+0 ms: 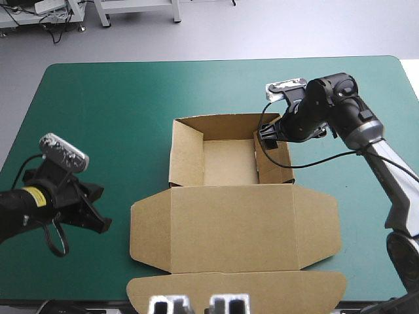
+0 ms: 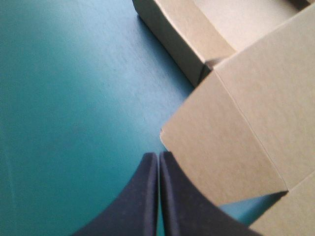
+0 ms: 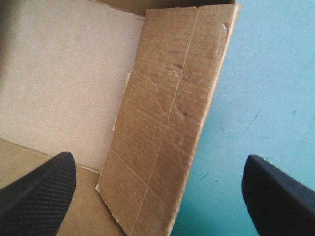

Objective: Fold the box

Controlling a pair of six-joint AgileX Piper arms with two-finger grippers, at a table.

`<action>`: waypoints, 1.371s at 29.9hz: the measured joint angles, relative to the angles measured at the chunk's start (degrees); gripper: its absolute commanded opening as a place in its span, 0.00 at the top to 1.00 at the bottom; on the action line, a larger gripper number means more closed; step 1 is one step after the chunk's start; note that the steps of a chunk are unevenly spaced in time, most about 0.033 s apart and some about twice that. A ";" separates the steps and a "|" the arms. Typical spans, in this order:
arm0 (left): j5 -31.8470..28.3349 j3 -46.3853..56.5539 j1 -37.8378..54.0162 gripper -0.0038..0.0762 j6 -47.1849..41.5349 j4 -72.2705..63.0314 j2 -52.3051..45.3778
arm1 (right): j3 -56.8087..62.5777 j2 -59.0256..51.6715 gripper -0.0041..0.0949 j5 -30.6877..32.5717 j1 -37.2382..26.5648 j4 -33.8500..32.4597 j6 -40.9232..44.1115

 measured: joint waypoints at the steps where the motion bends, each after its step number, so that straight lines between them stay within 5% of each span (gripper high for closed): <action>1: 0.00 2.42 0.00 0.96 -0.89 0.00 -1.56 | 0.00 0.98 0.11 -0.13 0.00 0.02 0.00; 9: 0.00 14.11 0.00 0.96 -3.85 -2.24 -4.65 | 0.00 9.80 0.17 -1.57 0.00 0.03 0.00; 18: -0.05 15.03 0.00 0.96 -3.85 -3.07 -4.77 | -0.04 13.03 0.98 -3.90 -0.06 0.75 0.00; 28: -0.05 15.03 0.04 0.96 -3.85 -3.57 -4.77 | -8.11 13.46 0.98 -3.39 -2.91 -3.55 -3.92; 41: -0.05 15.03 0.04 0.96 -3.85 -3.64 -4.77 | -25.12 18.09 0.98 1.61 -35.20 -5.60 -6.71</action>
